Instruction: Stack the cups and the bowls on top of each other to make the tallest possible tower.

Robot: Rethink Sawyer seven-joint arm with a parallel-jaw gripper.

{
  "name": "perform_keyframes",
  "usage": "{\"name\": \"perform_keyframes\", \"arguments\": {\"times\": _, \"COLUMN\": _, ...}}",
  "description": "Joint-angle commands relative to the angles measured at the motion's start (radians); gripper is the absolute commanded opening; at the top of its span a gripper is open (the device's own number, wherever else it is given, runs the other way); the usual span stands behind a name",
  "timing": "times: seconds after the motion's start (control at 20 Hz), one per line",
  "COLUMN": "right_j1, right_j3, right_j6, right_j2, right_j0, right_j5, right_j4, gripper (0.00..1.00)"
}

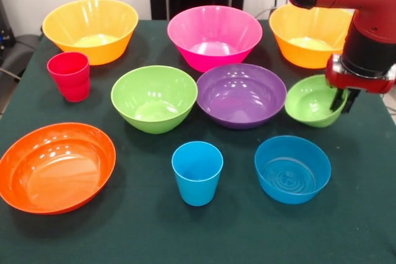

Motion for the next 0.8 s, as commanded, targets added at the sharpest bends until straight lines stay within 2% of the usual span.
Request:
{"name": "perform_keyframes", "arguments": {"times": 0.05, "right_j1": -0.014, "right_j3": -0.089, "right_j6": 0.157, "right_j2": -0.002, "right_j0": 0.002, "right_j5": 0.161, "right_j4": -0.023, "gripper": 0.00}}
{"name": "perform_keyframes", "arguments": {"times": 0.2, "right_j1": 0.017, "right_j3": -0.150, "right_j6": 0.175, "right_j2": -0.014, "right_j0": 0.000, "right_j5": 0.201, "right_j4": -0.018, "gripper": 0.00}}
{"name": "perform_keyframes", "arguments": {"times": 0.4, "right_j1": 0.047, "right_j3": -0.226, "right_j6": 0.210, "right_j2": -0.027, "right_j0": 0.031, "right_j5": 0.266, "right_j4": -0.013, "gripper": 0.00}}
{"name": "perform_keyframes", "arguments": {"times": 0.7, "right_j1": 0.111, "right_j3": -0.421, "right_j6": 0.255, "right_j2": -0.042, "right_j0": 0.112, "right_j5": 0.375, "right_j4": -0.007, "gripper": 0.00}}
{"name": "perform_keyframes", "arguments": {"times": 0.8, "right_j1": 0.145, "right_j3": -0.515, "right_j6": 0.261, "right_j2": -0.039, "right_j0": 0.130, "right_j5": 0.420, "right_j4": 0.002, "gripper": 0.00}}
